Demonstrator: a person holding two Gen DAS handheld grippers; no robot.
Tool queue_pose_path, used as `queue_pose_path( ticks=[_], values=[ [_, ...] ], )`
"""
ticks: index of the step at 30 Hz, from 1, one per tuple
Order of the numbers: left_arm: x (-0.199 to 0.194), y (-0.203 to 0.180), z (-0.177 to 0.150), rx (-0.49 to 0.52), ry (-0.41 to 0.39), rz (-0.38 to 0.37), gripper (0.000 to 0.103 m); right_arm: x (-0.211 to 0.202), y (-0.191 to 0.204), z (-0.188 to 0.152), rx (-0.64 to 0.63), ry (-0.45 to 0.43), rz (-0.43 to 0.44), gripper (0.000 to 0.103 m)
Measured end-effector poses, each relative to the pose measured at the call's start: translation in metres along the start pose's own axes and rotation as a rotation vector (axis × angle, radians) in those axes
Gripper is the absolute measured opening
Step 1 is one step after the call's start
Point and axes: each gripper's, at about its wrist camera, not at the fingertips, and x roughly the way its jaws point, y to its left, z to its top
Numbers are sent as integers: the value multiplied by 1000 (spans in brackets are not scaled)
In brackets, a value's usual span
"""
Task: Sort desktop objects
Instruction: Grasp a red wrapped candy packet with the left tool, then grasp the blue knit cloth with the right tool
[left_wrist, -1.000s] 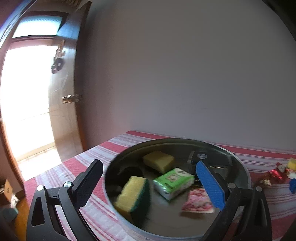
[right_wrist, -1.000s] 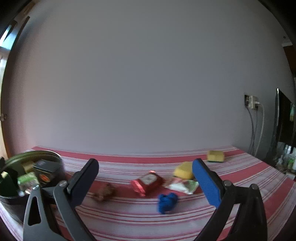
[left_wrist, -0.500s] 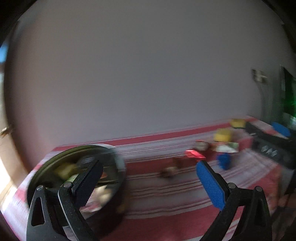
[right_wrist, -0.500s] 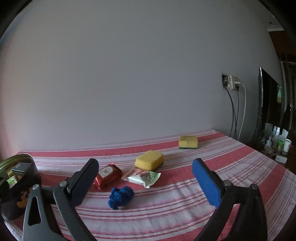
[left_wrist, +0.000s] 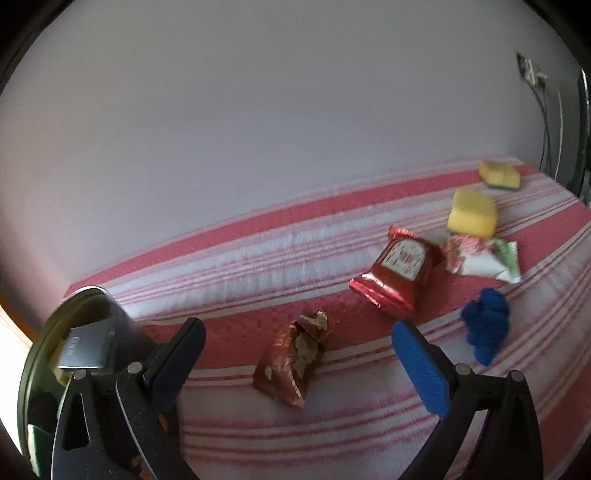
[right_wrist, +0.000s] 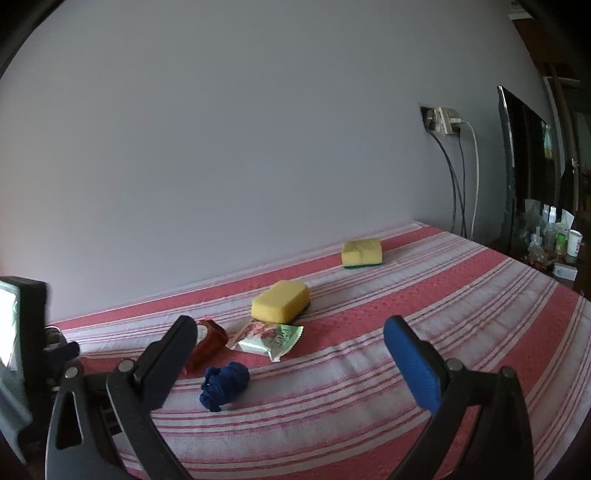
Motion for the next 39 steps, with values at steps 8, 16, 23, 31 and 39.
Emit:
queue_pose_path(
  ticks=[8, 16, 23, 31, 39],
  values=[
    [35, 21, -1, -79, 166, -181, 79, 7, -2, -2, 17, 51, 19, 103],
    [22, 33, -9, -132, 140, -274, 45, 15, -8, -4, 55, 102, 28, 103],
    [-24, 43, -19, -160, 21, -329, 45, 28, -15, -9, 108, 199, 69, 83],
    [-77, 51, -31, -176, -217, -263, 45, 50, 20, -17, -6, 310, 148, 69],
    [-78, 56, -37, -205, -212, -249, 45, 98, 57, -34, -99, 506, 103, 62]
  ],
)
